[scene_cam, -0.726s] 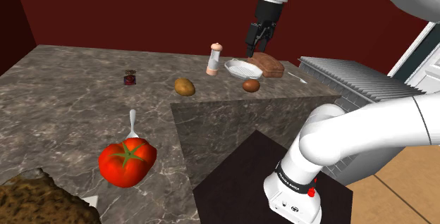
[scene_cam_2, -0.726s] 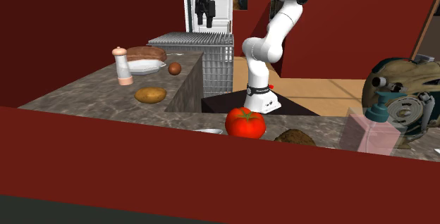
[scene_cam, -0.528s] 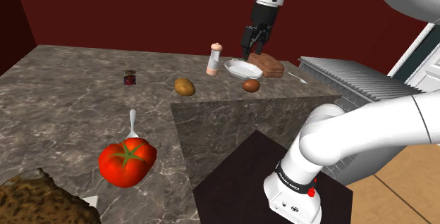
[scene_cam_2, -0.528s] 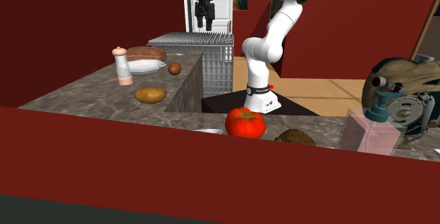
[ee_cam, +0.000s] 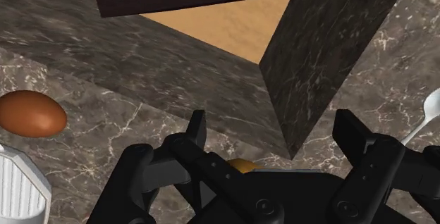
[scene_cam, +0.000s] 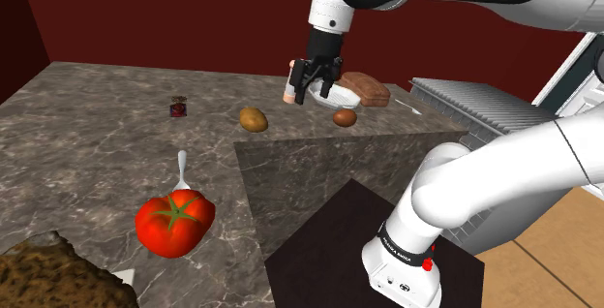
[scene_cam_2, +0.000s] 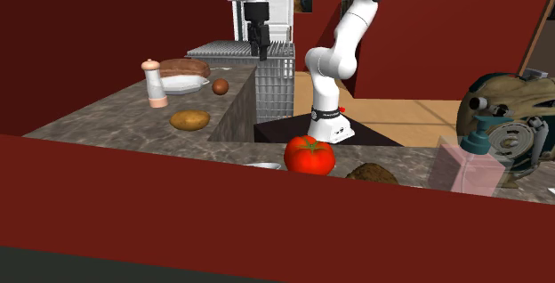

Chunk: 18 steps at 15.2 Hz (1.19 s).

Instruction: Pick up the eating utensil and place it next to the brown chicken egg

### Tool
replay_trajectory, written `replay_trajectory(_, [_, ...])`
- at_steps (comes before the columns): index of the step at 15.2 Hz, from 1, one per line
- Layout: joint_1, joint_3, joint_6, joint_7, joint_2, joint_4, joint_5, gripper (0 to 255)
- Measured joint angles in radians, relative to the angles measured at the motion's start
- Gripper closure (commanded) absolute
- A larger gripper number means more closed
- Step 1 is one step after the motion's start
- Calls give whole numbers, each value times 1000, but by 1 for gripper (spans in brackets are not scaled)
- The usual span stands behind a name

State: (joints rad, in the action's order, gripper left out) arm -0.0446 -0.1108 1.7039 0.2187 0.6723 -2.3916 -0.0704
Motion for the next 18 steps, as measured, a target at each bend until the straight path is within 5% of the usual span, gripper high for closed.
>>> replay_trajectory(10, [-19,-137,235,254,-277,43,-120,0])
replay_trajectory(18, [-31,-223,411,451,-549,158,-148,0])
